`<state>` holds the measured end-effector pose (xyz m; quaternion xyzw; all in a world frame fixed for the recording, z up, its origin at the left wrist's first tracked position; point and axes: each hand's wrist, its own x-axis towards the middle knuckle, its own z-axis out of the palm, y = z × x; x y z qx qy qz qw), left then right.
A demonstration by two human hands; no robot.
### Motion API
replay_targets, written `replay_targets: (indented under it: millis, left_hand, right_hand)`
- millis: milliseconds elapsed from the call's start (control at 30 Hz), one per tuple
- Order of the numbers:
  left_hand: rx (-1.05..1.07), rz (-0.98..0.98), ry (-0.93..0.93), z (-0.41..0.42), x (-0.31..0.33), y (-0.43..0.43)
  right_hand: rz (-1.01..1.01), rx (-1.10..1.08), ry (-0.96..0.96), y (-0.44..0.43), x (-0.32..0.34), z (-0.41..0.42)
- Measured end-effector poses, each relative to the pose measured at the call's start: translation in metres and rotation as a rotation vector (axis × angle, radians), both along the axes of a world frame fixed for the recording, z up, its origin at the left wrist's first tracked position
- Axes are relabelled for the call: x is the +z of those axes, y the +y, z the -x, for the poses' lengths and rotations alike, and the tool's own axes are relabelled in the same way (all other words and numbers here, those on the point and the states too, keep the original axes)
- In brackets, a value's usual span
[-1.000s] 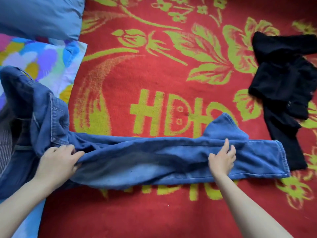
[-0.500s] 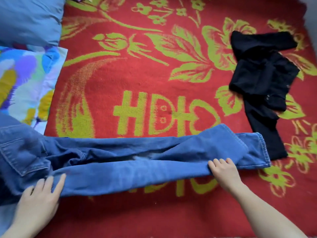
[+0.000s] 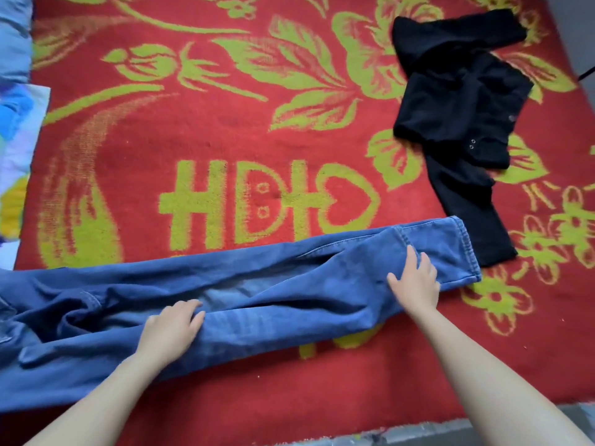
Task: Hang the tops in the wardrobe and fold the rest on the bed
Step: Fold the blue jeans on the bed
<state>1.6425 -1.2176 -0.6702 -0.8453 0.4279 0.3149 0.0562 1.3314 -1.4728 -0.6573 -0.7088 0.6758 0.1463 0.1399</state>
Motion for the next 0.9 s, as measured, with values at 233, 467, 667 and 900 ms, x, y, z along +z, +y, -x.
replay_targets:
  millis: [233, 467, 667, 900]
  left_hand:
    - [0.125, -0.285, 0.471, 0.012, -0.003, -0.01]
    - [0.176, -0.093, 0.175, 0.012, -0.006, -0.01]
    - [0.381, 0.34, 0.412, 0.001, 0.033, -0.068]
    - [0.173, 0.219, 0.338, -0.001, 0.038, -0.118]
  right_hand:
    - [-0.206, -0.266, -0.287, -0.043, -0.002, 0.029]
    - [-0.256, -0.139, -0.536, -0.059, 0.001, 0.071]
    - [-0.059, -0.269, -0.745, -0.069, 0.01, 0.09]
    - [-0.054, -0.278, -0.631, -0.083, 0.01, 0.122]
